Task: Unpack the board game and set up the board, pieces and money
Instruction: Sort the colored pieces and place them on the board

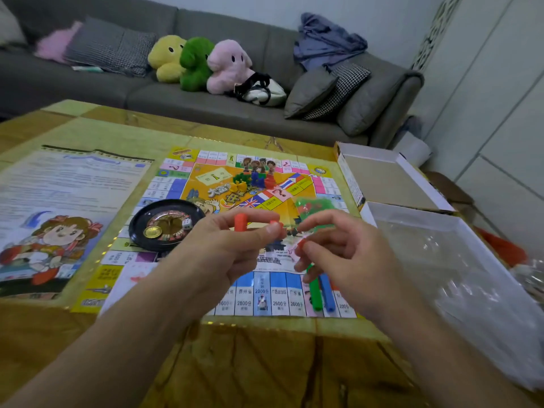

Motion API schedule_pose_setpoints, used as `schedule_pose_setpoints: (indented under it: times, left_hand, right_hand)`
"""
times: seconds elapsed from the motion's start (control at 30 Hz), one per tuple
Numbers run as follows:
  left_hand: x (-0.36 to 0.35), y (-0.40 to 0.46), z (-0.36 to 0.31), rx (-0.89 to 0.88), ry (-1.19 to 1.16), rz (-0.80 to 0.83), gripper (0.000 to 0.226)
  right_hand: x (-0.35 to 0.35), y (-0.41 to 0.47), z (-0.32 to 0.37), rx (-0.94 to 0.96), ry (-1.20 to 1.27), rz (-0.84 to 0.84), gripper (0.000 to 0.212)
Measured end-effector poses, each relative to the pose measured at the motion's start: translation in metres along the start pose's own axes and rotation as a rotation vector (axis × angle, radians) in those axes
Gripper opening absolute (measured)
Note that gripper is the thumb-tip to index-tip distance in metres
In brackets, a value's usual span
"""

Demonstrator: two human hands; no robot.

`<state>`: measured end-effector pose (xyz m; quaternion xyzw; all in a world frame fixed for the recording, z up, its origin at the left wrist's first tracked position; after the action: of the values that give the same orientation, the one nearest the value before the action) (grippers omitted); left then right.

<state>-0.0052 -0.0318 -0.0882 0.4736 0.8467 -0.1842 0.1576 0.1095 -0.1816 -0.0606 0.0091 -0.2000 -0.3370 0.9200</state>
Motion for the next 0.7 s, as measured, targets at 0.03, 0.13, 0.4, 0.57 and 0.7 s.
schedule_pose_setpoints:
  times: [0.03, 0.13, 0.4, 0.57, 0.7]
  left_hand:
    - [-0.002, 0.0, 0.001, 0.009, -0.013, 0.003, 0.021]
    - [-0.008, -0.001, 0.003, 0.026, -0.016, 0.026, 0.022]
    - [-0.028, -0.001, 0.012, 0.02, -0.159, 0.082, 0.018]
    - [-0.034, -0.004, 0.013, 0.016, -0.207, 0.08, 0.016]
    - [-0.036, -0.008, 0.013, 0.008, -0.247, 0.067, 0.018]
  right_hand:
    - [0.003, 0.001, 0.002, 0.023, 0.044, -0.024, 0.02]
    - [0.009, 0.003, 0.008, 0.072, 0.158, -0.081, 0.015]
    - [0.004, 0.002, 0.004, 0.07, 0.334, -0.114, 0.018]
    - [-0.005, 0.002, -0.001, 0.096, 0.411, -0.114, 0.016]
    - [-0.008, 0.002, 0.003, 0.125, 0.43, -0.145, 0.017]
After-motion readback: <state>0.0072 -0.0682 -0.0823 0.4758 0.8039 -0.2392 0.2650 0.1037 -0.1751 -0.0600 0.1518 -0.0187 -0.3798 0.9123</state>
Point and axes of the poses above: each hand's wrist, its own y-axis towards the middle knuckle, its own x-axis out of the back of the hand, z = x × y, the point moved 4 cm from there along y, towards the middle knuckle, and after that the axes turned 1 degree about -y, right-handed, at the moved point
